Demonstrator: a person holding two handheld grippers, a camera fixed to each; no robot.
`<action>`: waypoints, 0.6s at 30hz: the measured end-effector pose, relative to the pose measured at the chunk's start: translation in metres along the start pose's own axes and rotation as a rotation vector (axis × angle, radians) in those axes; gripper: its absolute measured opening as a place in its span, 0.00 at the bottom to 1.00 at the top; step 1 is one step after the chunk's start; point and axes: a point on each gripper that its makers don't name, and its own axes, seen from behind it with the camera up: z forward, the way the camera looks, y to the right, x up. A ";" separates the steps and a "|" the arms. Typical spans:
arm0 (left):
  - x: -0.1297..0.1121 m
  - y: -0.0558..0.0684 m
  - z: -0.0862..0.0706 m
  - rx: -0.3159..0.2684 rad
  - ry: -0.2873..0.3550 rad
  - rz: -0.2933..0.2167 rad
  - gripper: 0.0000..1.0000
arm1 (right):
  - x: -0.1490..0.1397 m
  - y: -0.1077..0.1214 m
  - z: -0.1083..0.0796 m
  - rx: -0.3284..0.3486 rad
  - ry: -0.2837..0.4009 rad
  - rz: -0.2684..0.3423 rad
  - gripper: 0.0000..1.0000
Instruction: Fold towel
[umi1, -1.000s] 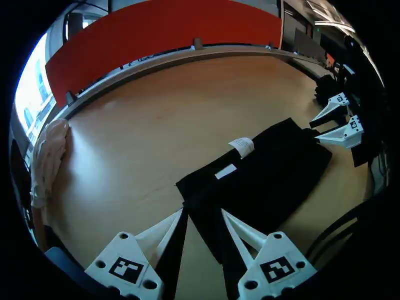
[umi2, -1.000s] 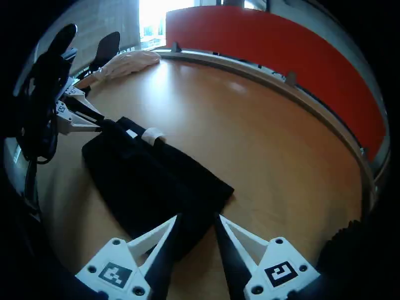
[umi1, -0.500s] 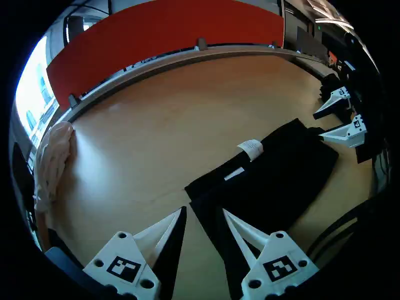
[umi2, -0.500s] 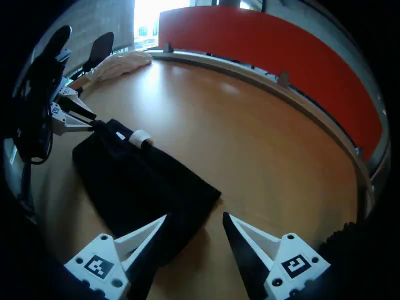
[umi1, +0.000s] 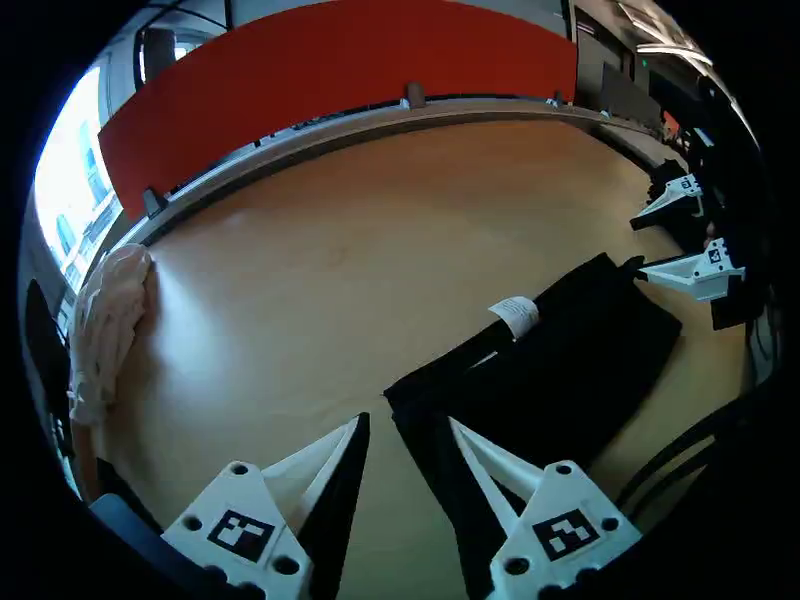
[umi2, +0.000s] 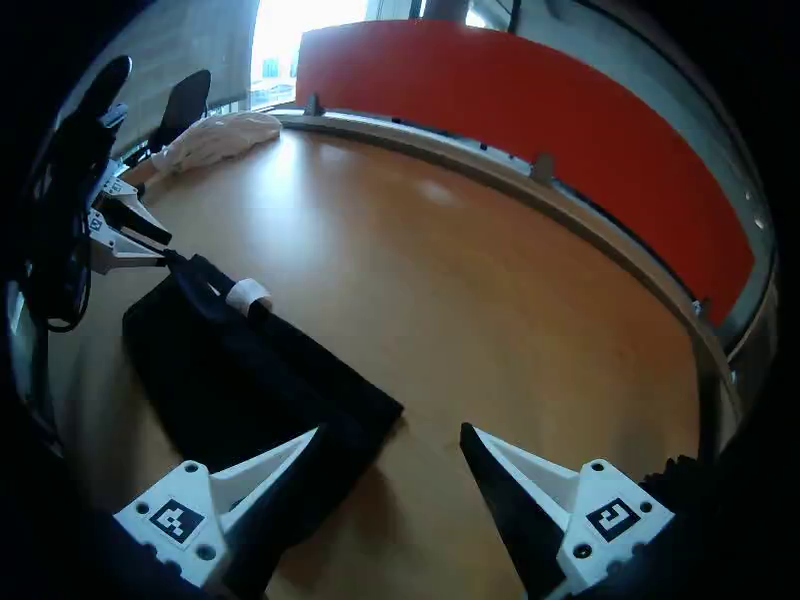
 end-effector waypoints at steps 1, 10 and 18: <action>0.000 0.000 0.000 -0.001 0.000 0.002 0.48 | 0.000 0.000 0.000 -0.001 0.001 -0.001 1.00; 0.001 0.002 0.000 -0.011 0.003 0.009 0.61 | 0.005 0.002 -0.002 -0.009 0.013 -0.005 1.00; 0.000 0.007 -0.001 -0.029 0.004 0.000 0.66 | 0.009 0.004 -0.004 -0.016 0.024 -0.006 1.00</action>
